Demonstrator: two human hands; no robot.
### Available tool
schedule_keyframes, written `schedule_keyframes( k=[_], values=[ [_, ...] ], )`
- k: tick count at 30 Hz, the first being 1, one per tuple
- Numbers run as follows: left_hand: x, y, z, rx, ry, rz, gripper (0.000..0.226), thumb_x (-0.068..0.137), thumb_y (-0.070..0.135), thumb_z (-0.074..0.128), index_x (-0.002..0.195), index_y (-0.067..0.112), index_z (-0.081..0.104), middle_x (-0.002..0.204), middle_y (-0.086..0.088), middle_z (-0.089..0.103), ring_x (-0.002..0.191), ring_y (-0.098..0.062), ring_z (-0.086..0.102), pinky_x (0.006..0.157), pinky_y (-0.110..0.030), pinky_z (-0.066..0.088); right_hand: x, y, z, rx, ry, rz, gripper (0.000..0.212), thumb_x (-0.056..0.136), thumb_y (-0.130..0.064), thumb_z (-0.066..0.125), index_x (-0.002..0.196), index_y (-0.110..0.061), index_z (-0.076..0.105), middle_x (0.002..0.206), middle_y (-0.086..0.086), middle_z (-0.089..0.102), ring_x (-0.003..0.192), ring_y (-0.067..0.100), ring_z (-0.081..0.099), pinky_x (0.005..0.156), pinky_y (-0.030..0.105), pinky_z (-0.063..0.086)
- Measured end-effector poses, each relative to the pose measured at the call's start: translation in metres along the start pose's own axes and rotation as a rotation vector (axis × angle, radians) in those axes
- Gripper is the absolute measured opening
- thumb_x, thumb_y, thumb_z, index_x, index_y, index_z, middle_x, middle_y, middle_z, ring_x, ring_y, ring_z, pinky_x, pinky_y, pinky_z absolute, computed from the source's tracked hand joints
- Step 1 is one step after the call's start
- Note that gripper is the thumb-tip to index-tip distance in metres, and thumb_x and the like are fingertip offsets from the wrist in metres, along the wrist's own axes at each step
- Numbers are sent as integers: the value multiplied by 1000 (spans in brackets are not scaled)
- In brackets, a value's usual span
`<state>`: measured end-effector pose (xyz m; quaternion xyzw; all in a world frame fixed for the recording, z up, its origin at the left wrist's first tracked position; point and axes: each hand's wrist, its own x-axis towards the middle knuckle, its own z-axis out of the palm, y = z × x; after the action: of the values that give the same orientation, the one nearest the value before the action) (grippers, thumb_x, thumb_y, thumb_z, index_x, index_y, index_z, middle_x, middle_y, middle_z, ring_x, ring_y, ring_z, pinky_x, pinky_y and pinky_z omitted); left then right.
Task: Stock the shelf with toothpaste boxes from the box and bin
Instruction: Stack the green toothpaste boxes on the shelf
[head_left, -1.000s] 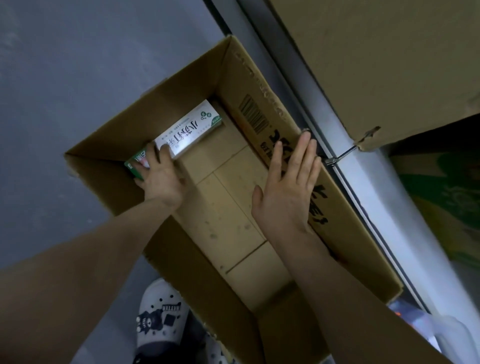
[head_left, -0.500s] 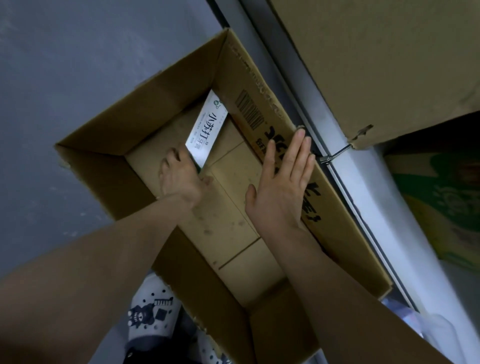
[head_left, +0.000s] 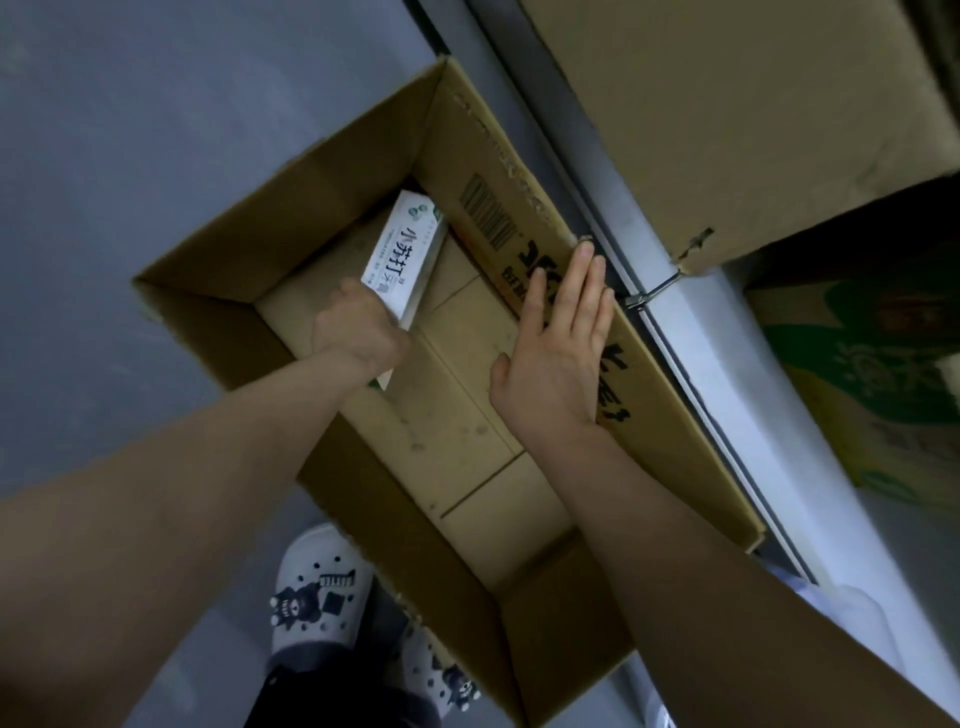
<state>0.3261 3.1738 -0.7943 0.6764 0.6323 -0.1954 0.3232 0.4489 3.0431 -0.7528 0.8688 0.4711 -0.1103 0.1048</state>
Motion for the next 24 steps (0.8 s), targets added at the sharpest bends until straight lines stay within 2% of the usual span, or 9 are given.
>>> schedule_keyframes(
  k=[3, 7, 10, 12, 14, 16, 20, 22, 24],
  values=[
    [-18, 2, -24, 25, -196, 26, 49, 84, 29, 65, 123, 4, 49, 115, -11, 58, 103, -26, 60, 78, -30, 51, -1, 1, -20, 14, -106, -21, 89, 88, -36, 56, 156, -4, 7, 156, 26, -27, 146, 39, -22, 121, 50, -7],
    [-59, -4, -40, -71, -327, -11, 53, 71, 31, 75, 115, 11, 53, 109, -6, 60, 93, -22, 64, 78, -35, 59, -5, 5, -44, 123, -245, -8, 86, 92, -31, 53, 156, -8, 2, 157, 21, -29, 147, 34, -22, 122, 45, -5],
    [-97, -11, -51, -64, -285, 68, 53, 67, 27, 79, 107, 11, 48, 110, -4, 52, 91, -22, 62, 73, -35, 59, -24, -1, -71, 424, -337, 84, 81, 96, -22, 53, 157, -10, 1, 163, 13, -12, 151, 29, -7, 123, 43, 6],
    [-121, -13, -62, -49, -225, 143, 55, 70, 23, 81, 104, 13, 39, 110, -4, 50, 92, -24, 61, 71, -35, 56, -43, -3, -93, 618, -408, 160, 72, 101, -24, 46, 157, -13, 3, 164, 8, 5, 150, 25, 11, 121, 37, 13],
    [-143, -13, -76, -43, -191, 216, 57, 72, 23, 80, 106, 15, 35, 110, -6, 50, 93, -23, 59, 68, -34, 52, -63, -4, -118, 778, -484, 240, 65, 104, -33, 40, 157, -17, 8, 159, 6, 25, 143, 25, 29, 115, 36, 24],
    [-162, -12, -93, -70, -205, 276, 56, 73, 24, 80, 106, 16, 35, 109, -5, 51, 90, -19, 56, 62, -30, 47, -79, -6, -145, 974, -561, 349, 65, 102, -47, 39, 157, -22, 15, 153, 2, 39, 138, 24, 39, 113, 41, 32],
    [-207, 0, -134, -248, -337, 337, 61, 72, 25, 82, 109, 19, 35, 105, 0, 56, 88, -14, 62, 61, -27, 55, -107, -12, -198, 1198, -557, 442, 60, 91, -55, 56, 141, -26, 43, 125, -4, 62, 112, 17, 59, 97, 39, 48],
    [-229, 9, -157, -264, -379, 376, 64, 71, 26, 83, 111, 20, 34, 107, 2, 56, 87, -12, 63, 61, -23, 55, -116, -12, -223, 1289, -525, 537, 51, 86, -45, 69, 127, -25, 47, 117, 0, 67, 100, 18, 66, 92, 45, 55],
    [-256, 19, -191, -237, -415, 448, 67, 71, 27, 84, 113, 21, 32, 108, 5, 53, 84, -8, 61, 57, -14, 51, -127, -5, -260, 1329, -489, 586, 55, 78, -40, 78, 120, -22, 48, 111, 2, 69, 94, 20, 70, 87, 48, 57]
  ],
)
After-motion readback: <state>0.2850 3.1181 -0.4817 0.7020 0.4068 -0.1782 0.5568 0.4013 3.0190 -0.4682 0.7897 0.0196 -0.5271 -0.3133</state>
